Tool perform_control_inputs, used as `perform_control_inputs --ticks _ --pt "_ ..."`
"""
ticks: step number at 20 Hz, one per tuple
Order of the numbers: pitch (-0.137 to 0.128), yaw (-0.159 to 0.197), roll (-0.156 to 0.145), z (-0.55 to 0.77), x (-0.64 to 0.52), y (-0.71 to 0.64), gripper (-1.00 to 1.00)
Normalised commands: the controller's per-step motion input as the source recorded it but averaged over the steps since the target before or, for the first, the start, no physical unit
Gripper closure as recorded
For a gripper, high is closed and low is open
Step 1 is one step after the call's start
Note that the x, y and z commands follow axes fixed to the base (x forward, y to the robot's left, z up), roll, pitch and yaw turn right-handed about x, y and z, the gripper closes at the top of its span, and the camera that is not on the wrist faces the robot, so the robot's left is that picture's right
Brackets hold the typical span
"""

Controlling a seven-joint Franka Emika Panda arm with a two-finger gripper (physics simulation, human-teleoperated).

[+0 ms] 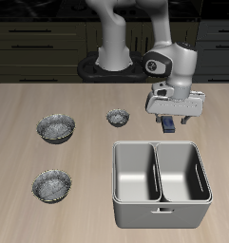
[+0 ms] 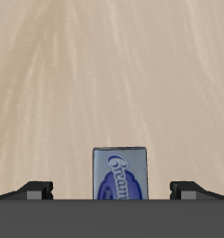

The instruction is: Place the cream cheese in the smallest bowl

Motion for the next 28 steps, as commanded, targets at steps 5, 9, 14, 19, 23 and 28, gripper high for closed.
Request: perform_control_inputs --ticks 5,9,14,19,23,28 --pt "0.018 0.002 0.022 -0.1 0.0 -0.01 1.0" --pt "0.025 -0.021 0.011 -0.05 0.01 -0.09 1.0" --pt "-0.035 -0.01 -0.007 0.15 -0.05 -0.11 1.0" --pt "-0.01 0.005 0.001 0.19 0.01 -0.06 1.0" --pt "-0.028 -0.004 0.002 0.34 -0.01 -0.07 1.0" --pt "-0.04 -0.016 0.018 0.49 -0.03 -0.21 1.0"
